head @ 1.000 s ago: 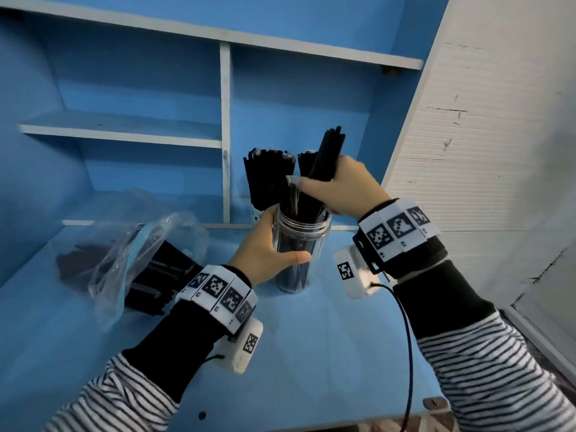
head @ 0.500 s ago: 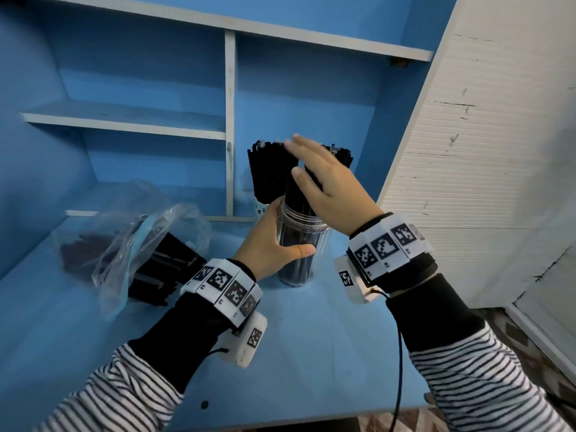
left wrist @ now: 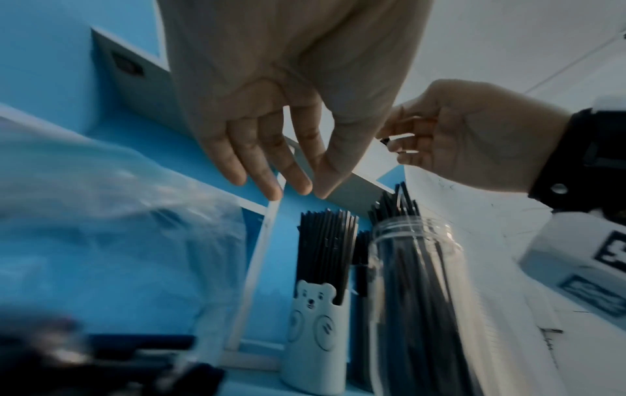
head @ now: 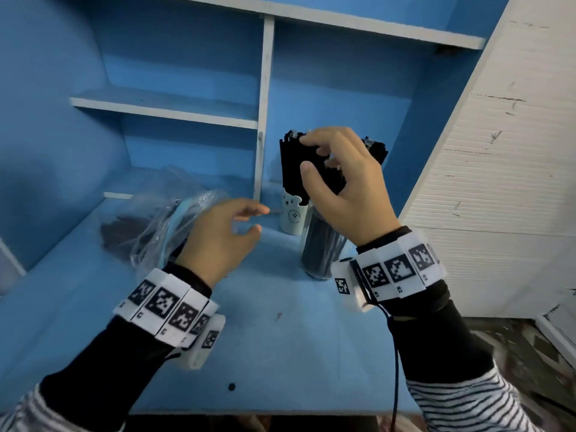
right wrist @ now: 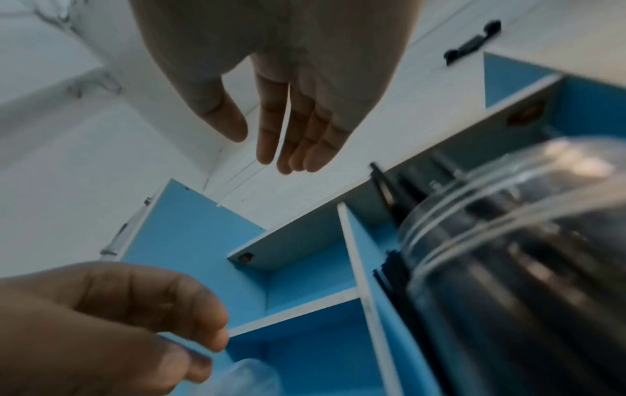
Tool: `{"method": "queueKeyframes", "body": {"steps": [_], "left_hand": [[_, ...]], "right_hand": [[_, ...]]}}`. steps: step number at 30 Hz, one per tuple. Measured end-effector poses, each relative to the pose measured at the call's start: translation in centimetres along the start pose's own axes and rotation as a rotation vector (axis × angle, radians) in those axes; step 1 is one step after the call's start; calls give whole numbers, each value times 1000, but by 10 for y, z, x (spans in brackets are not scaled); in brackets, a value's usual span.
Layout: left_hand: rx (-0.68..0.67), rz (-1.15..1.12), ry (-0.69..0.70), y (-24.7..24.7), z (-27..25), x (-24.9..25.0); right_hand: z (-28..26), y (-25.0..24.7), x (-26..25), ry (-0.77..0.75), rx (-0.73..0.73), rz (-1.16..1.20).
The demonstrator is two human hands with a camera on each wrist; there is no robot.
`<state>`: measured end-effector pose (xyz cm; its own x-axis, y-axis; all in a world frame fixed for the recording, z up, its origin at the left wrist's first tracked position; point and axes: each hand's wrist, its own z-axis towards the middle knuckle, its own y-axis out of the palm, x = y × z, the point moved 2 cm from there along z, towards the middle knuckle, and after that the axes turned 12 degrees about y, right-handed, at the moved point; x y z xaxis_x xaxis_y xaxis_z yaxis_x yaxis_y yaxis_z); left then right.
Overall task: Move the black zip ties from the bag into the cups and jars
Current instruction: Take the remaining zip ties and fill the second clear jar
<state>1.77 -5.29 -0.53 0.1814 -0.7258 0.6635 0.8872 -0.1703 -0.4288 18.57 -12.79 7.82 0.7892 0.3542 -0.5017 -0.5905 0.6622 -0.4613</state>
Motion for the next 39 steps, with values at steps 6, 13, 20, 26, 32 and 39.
{"method": "queueKeyframes", "body": {"steps": [6,13,20,26,32,39], "left_hand": [[100,300,43,-62,-13,-20],[-93,301,-104,-93,-21,-51],[-78,258,-186,-87,-19,-65],[0,182,-231,-90,-16,-71],[24,176,-201,-91,-10,-62],[39,180,-237,-96,-12,-63]], "right_hand": [[-14,57,-8,233,-273,265],[-30,144,16,426,-799,-35],[-17,196,18,383,-926,-268],[-19,214,26,373,-956,-347],[-19,214,25,358,-924,-341],[-17,205,20,309,-860,-248]]}}
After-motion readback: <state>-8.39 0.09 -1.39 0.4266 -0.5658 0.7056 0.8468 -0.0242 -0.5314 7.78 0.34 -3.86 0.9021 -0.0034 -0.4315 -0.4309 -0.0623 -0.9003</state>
